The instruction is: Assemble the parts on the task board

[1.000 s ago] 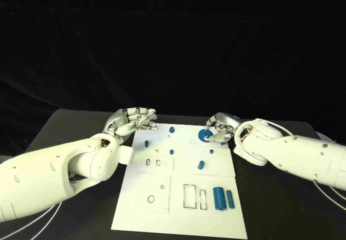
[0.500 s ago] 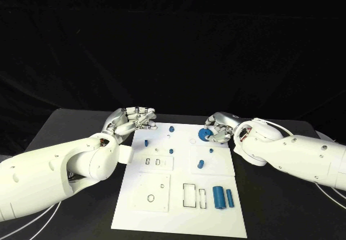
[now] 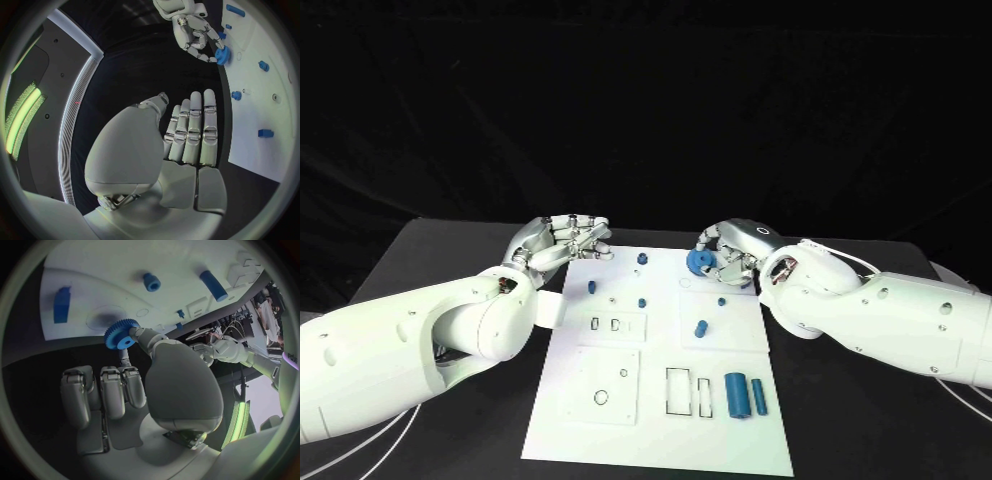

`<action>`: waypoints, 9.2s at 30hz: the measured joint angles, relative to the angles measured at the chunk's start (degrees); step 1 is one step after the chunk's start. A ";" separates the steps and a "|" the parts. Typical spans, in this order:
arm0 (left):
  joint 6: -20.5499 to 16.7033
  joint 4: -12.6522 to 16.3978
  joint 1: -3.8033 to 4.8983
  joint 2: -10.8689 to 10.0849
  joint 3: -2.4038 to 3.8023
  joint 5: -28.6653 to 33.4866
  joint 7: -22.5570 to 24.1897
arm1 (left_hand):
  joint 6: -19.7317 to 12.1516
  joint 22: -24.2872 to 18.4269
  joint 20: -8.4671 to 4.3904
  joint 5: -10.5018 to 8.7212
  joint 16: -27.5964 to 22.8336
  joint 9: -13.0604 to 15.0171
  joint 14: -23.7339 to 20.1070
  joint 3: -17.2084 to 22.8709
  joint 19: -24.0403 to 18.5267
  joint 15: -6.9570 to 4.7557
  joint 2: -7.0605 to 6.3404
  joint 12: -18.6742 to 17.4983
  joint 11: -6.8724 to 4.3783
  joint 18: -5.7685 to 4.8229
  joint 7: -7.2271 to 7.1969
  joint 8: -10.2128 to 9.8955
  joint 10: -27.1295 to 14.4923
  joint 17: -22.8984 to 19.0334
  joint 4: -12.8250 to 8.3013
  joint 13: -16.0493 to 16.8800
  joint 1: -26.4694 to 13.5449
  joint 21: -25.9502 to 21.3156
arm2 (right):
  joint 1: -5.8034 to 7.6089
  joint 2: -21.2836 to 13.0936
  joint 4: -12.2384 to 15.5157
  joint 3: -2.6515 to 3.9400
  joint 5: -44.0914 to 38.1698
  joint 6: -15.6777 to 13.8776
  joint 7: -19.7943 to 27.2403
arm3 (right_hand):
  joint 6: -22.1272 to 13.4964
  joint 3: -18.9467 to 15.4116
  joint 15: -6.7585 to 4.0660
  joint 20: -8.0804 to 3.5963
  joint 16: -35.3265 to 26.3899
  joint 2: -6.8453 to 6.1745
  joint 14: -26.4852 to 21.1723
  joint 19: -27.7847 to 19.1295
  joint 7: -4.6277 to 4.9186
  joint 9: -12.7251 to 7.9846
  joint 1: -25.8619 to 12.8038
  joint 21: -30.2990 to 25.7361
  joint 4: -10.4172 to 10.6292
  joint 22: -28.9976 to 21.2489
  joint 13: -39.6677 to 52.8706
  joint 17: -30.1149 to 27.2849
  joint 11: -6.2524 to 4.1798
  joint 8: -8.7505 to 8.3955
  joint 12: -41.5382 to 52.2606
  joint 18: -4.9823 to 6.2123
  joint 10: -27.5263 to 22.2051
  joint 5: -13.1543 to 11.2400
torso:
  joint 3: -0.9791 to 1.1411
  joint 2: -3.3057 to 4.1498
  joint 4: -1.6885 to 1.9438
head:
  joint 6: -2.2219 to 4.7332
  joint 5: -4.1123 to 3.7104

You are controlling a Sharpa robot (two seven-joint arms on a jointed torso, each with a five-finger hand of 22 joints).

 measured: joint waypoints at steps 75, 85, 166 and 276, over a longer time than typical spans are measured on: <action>0.21 -0.20 0.00 0.78 0.00 0.08 0.00 | 0.00 -0.05 0.00 0.00 0.00 0.00 0.00 0.15 0.00 0.00 0.00 0.00 0.00 0.00 0.00 0.00 0.00 0.16 -0.15 0.00 0.00 0.00 | -2.72 16.22 -8.50 -0.19 -6.73 0.49 -1.49 | -2.48 -6.29 0.36 0.41 -0.01 -0.53 -0.16 0.01 0.78 -1.43 -8.20 0.00 7.94 0.00 0.02 0.01 0.75 -5.28 -1.58 0.00 0.07 -15.22 | 0.03 0.12 -0.05 | -0.21 1.83; 0.21 -0.20 0.01 0.73 0.00 0.08 0.00 | 0.00 -0.05 0.00 0.00 0.00 0.00 0.00 0.15 0.00 0.00 0.00 0.00 0.00 0.00 0.00 0.01 0.00 0.16 -0.15 0.00 0.00 0.00 | -2.65 14.84 -7.68 -0.13 -5.88 1.25 -1.46 | -2.49 -7.42 0.36 0.41 -0.01 -0.05 -0.16 0.01 0.78 -1.34 -7.72 0.00 9.07 -0.01 0.02 0.00 0.84 -5.39 -1.58 0.00 -0.02 -14.69 | 0.08 0.10 -0.10 | -0.31 1.91; 1.34 -2.06 -0.36 1.44 -0.37 0.77 0.08 | 0.00 -0.07 0.00 0.00 0.00 -0.05 0.00 0.50 0.00 0.00 0.00 -0.44 0.00 0.00 0.00 0.00 0.42 0.44 -0.50 0.00 0.00 0.00 | -5.00 -5.80 -8.05 -0.07 20.95 4.34 20.74 | -1.01 -3.20 0.56 0.40 -0.01 -0.47 0.04 0.00 0.98 -1.34 1.56 0.00 3.29 -0.01 -0.02 0.01 0.83 -7.55 -2.18 0.00 -0.02 -7.88 | 1.57 -1.86 -2.01 | -1.08 1.09; 1.53 -6.98 -0.45 4.23 -0.48 1.87 0.10 | 0.00 -0.14 0.00 0.00 0.00 -0.04 -0.42 0.79 0.00 0.00 0.00 -0.66 0.00 -0.01 0.00 -0.26 0.40 0.67 -0.48 0.00 0.00 0.00 | -8.63 14.61 1.00 -1.46 1.50 3.42 -1.28 | 4.47 0.41 -1.19 -1.05 -0.01 5.05 -0.06 -0.21 -1.89 -0.16 0.41 -0.01 1.55 -0.03 -0.01 0.00 -1.12 -3.95 -1.51 0.00 0.09 -10.20 | 0.63 -3.75 -1.92 | -4.70 4.93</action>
